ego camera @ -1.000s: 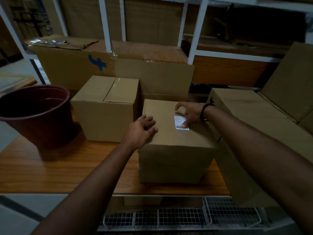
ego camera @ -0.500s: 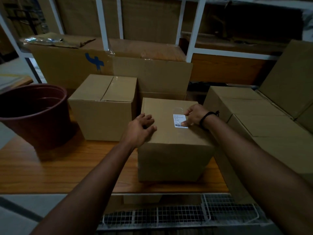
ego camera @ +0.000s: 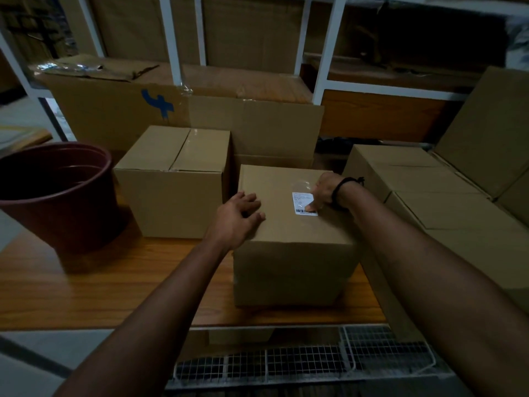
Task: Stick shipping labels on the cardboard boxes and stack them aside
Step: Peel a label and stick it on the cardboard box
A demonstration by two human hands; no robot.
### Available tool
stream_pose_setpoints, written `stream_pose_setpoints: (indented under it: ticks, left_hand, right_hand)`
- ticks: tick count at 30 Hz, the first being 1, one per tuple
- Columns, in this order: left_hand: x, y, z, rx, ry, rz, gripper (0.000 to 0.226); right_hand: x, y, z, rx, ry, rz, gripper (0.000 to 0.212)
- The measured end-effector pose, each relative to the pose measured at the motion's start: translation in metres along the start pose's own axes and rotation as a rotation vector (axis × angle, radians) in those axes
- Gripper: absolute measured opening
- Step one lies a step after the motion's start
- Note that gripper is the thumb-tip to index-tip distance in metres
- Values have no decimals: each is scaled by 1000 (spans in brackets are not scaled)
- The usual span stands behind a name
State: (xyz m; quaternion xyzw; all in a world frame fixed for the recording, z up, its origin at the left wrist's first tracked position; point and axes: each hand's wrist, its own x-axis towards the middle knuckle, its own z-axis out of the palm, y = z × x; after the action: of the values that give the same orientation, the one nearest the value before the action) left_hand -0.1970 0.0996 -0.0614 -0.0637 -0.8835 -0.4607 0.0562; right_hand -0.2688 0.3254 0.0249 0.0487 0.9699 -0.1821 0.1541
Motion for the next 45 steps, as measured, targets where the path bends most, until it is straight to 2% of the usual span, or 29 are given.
stream_pose_setpoints:
  ticks: [6, 12, 14, 20, 26, 30, 32, 34, 36, 38, 40, 43, 45]
  left_hand:
    - [-2, 4, 0, 24, 14, 23, 43]
    - [-1, 4, -1, 21, -1, 18, 42]
    - [-1, 4, -1, 20, -4, 15, 42]
    - [1, -2, -3, 37, -2, 14, 44]
    - [-1, 0, -4, 60, 6, 15, 44]
    - [5, 15, -9, 269, -54, 49, 39]
    - [7, 30, -9, 340, -17, 105, 41]
    - [7, 46, -3, 271, 89, 226, 61]
    - [6, 58, 3, 267, 154, 435, 78]
    - [5, 63, 6, 394, 209, 683, 66]
    - [7, 61, 3, 475, 293, 841, 37]
    - [6, 53, -4, 505, 329, 898, 22]
    - [1, 50, -12, 431, 337, 818, 22]
  right_hand:
    - [-3, -3, -1, 26, 9, 44, 70]
    - [-6, 4, 2, 255, 31, 32, 59]
    - [-13, 6, 1, 408, 43, 22, 53]
    - [-56, 20, -6, 948, -26, -53, 54]
    - [-117, 58, -39, 1338, 104, -180, 38]
    - [-113, 58, -34, 1229, 75, -165, 41]
    - [-105, 47, -24, 1162, 46, -171, 47]
    - [-97, 33, -11, 1154, 15, -169, 51]
    - [-88, 22, 3, 1151, -28, -177, 54]
    - [-79, 15, 13, 1146, -75, -193, 57]
    - [-71, 10, 18, 1159, -122, -192, 56]
    - [-67, 4, 17, 1116, -191, -212, 59]
    - [-64, 4, 14, 1116, -238, -254, 49]
